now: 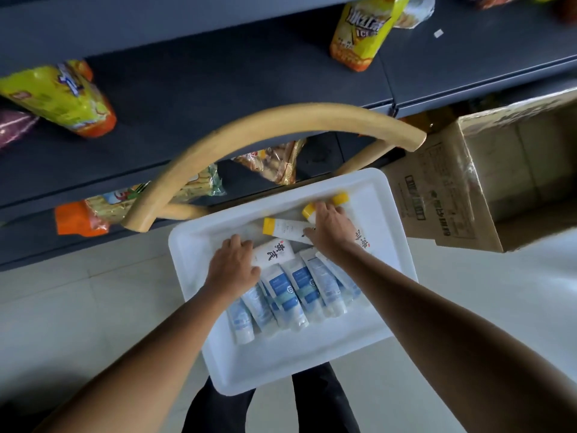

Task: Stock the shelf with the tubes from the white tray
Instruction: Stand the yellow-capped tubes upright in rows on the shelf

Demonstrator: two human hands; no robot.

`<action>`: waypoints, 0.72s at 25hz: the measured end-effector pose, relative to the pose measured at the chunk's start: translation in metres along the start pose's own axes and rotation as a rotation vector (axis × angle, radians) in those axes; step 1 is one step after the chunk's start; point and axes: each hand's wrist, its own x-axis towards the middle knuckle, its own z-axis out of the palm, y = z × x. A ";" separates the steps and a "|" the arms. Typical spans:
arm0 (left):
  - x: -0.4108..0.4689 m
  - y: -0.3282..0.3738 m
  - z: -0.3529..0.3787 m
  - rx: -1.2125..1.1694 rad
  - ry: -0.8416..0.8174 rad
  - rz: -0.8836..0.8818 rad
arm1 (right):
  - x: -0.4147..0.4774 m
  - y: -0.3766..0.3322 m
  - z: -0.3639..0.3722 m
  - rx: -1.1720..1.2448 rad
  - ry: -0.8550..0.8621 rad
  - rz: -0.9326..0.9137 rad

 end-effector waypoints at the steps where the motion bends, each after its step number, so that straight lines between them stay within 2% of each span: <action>1: -0.002 -0.002 -0.004 -0.018 0.003 -0.002 | 0.003 -0.001 0.001 -0.026 0.039 0.004; 6: -0.028 0.000 -0.025 -0.140 0.027 -0.079 | -0.008 -0.011 -0.003 -0.083 0.087 -0.057; 13: -0.098 0.024 -0.081 -0.498 0.139 -0.255 | -0.079 -0.021 -0.053 0.069 0.175 -0.071; 18: -0.170 0.055 -0.146 -0.798 0.289 -0.287 | -0.148 -0.024 -0.118 0.282 0.305 -0.084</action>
